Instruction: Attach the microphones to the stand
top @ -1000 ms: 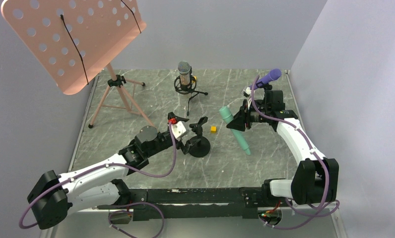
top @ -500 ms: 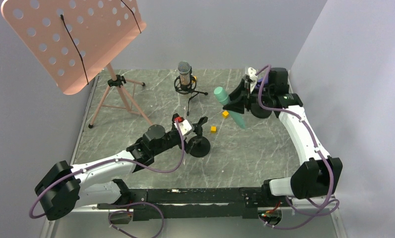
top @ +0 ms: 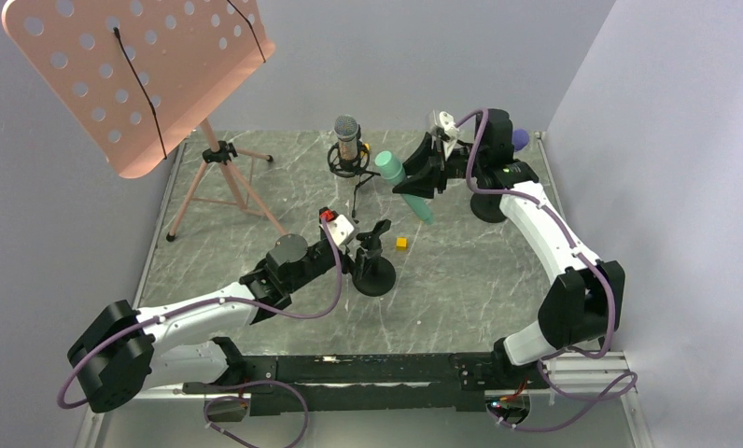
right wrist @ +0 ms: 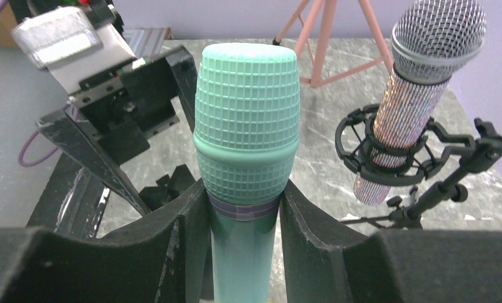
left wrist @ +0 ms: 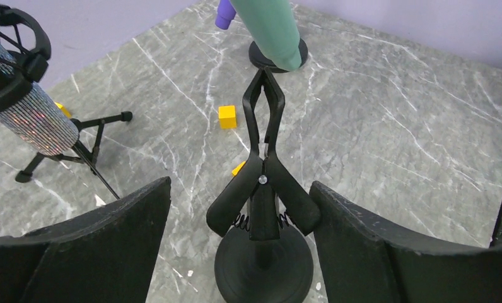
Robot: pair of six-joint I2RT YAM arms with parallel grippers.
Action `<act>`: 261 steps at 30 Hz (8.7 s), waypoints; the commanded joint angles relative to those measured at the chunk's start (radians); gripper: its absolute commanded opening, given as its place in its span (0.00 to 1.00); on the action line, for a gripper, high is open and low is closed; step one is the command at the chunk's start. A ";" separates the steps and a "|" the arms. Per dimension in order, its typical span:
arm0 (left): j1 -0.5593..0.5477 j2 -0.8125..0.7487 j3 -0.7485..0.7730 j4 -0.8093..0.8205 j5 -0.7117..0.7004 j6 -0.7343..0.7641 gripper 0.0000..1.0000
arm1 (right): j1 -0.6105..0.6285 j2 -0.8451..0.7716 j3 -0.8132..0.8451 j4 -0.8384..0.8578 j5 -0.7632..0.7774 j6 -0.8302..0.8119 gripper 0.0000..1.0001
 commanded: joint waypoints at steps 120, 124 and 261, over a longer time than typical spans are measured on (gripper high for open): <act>0.009 -0.027 -0.049 0.097 0.076 -0.105 0.69 | 0.197 0.378 0.351 -1.319 -0.322 -1.309 0.60; 0.009 -0.026 -0.047 0.094 0.077 -0.107 0.74 | 0.181 0.369 0.357 -1.318 -0.322 -1.295 0.70; 0.040 -0.032 -0.058 0.091 0.143 -0.149 0.26 | 0.310 0.225 0.128 -0.983 0.400 -1.023 0.35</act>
